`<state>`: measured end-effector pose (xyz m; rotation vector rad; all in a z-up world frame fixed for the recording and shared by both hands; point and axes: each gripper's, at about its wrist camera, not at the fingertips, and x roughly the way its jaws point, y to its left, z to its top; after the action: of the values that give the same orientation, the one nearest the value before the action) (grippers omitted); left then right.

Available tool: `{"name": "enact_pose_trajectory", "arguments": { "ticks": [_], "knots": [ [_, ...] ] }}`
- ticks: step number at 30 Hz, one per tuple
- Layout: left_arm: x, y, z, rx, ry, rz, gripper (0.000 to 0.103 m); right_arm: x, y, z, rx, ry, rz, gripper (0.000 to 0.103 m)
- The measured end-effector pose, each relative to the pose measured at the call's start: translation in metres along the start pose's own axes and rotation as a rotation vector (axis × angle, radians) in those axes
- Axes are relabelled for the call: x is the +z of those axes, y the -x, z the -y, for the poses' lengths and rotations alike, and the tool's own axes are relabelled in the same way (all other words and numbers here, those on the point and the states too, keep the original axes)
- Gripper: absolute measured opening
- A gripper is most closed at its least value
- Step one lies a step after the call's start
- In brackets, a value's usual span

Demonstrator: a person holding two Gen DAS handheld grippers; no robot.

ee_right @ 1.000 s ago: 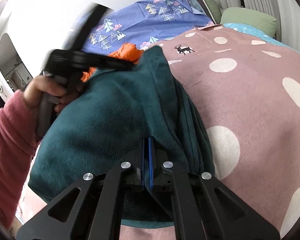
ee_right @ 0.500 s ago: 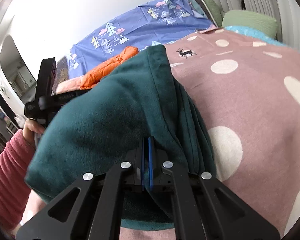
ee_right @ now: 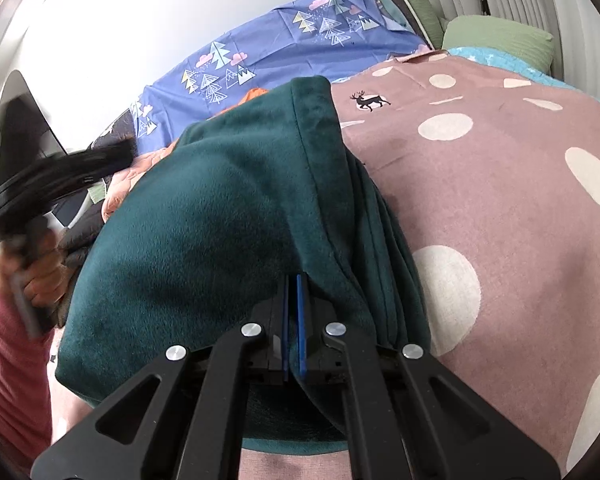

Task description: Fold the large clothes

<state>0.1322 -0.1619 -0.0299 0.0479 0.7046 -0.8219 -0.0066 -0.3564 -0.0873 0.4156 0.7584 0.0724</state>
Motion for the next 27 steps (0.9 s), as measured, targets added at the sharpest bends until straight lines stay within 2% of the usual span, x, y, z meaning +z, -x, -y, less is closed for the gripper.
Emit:
{"name": "enact_pose_trajectory", "arguments": {
  "ticks": [2, 4, 8, 11, 15, 18, 20, 23, 27],
  "knots": [
    [-0.016, 0.033, 0.026, 0.002, -0.084, 0.054, 0.068, 0.002, -0.001, -0.001, -0.002, 0.006, -0.003, 0.001],
    [-0.042, 0.058, 0.05, 0.017, -0.145, 0.067, 0.07, 0.002, -0.001, -0.002, -0.007, 0.02, 0.0, 0.001],
    [-0.109, 0.086, 0.089, 0.079, -0.227, 0.02, 0.074, 0.003, -0.002, -0.001, 0.0, 0.011, 0.001, 0.001],
    [-0.145, 0.096, 0.111, 0.06, -0.235, -0.02, 0.078, 0.003, -0.002, -0.001, -0.009, 0.017, 0.002, 0.001],
    [-0.16, 0.079, 0.127, 0.07, -0.233, -0.054, 0.083, 0.003, -0.002, -0.001, -0.018, 0.011, 0.001, 0.001],
    [-0.159, 0.041, 0.126, 0.218, -0.198, -0.078, 0.083, 0.003, -0.002, -0.002, -0.027, 0.022, 0.001, 0.001],
    [-0.159, 0.027, 0.119, 0.278, -0.158, -0.088, 0.084, 0.002, -0.003, -0.004, -0.031, 0.037, 0.004, 0.001],
    [-0.165, 0.022, 0.097, 0.279, -0.099, -0.101, 0.086, 0.002, -0.003, 0.0, -0.013, 0.026, 0.002, 0.001],
    [-0.179, 0.032, 0.087, 0.31, -0.139, -0.124, 0.087, 0.001, -0.003, -0.005, -0.011, 0.049, -0.002, 0.0]
  ]
}}
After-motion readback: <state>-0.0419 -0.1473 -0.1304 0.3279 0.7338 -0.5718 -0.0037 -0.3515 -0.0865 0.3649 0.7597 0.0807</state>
